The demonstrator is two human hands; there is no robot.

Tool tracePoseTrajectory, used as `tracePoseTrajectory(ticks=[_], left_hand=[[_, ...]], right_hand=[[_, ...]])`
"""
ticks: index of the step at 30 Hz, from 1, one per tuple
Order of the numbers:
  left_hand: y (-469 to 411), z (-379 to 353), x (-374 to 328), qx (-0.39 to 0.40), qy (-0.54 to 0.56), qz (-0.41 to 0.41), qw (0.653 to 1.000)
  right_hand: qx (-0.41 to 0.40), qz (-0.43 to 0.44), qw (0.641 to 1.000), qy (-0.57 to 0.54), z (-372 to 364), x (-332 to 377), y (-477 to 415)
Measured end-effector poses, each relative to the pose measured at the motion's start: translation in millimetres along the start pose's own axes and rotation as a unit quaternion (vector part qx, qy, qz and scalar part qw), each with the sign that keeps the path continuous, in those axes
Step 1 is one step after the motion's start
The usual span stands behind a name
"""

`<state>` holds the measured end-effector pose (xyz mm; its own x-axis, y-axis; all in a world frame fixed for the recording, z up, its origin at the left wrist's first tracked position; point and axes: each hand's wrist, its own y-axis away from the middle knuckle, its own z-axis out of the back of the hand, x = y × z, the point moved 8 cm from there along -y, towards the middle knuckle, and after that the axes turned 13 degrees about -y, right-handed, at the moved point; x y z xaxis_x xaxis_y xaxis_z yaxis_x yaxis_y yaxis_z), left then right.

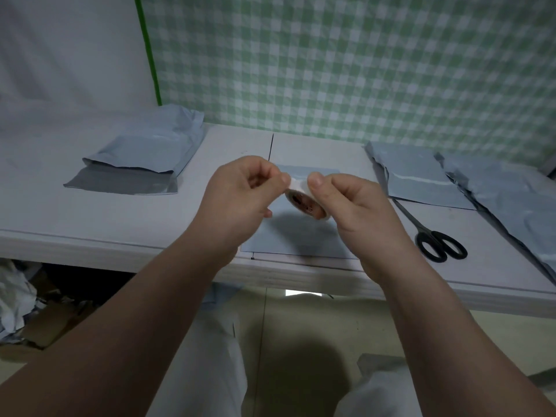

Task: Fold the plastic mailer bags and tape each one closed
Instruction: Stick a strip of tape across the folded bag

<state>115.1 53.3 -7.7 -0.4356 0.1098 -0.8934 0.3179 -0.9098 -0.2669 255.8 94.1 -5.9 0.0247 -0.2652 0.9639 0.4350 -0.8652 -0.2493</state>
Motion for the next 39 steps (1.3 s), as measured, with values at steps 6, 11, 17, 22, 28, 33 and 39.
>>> tracePoseTrajectory(ticks=[6, 11, 17, 22, 28, 33, 39], left_hand=[[-35, -1, 33, 0.0, 0.079, 0.11, 0.991], [-59, -3, 58, -0.024, 0.07, 0.147, 0.986], [-58, 22, 76, -0.119, 0.012, 0.138, 0.983], [-46, 22, 79, -0.084, -0.108, 0.143, 0.98], [-48, 23, 79, -0.087, -0.191, 0.112, 0.971], [-47, 20, 77, -0.081, -0.265, 0.079, 0.958], [-49, 17, 77, -0.074, -0.307, 0.064, 0.947]], right_hand=[[0.053, -0.032, 0.995, -0.076, -1, -13, -38], [0.043, -0.059, 0.995, -0.063, -2, -32, -75], [0.034, -0.072, 0.996, 0.034, 1, -47, -91], [0.016, -0.075, 0.997, 0.026, 5, -53, -89], [-0.007, -0.062, 0.998, -0.011, 4, -58, -85], [-0.008, -0.053, 0.998, 0.029, 1, -63, -81], [-0.008, -0.025, 0.992, 0.126, -2, -63, -81]])
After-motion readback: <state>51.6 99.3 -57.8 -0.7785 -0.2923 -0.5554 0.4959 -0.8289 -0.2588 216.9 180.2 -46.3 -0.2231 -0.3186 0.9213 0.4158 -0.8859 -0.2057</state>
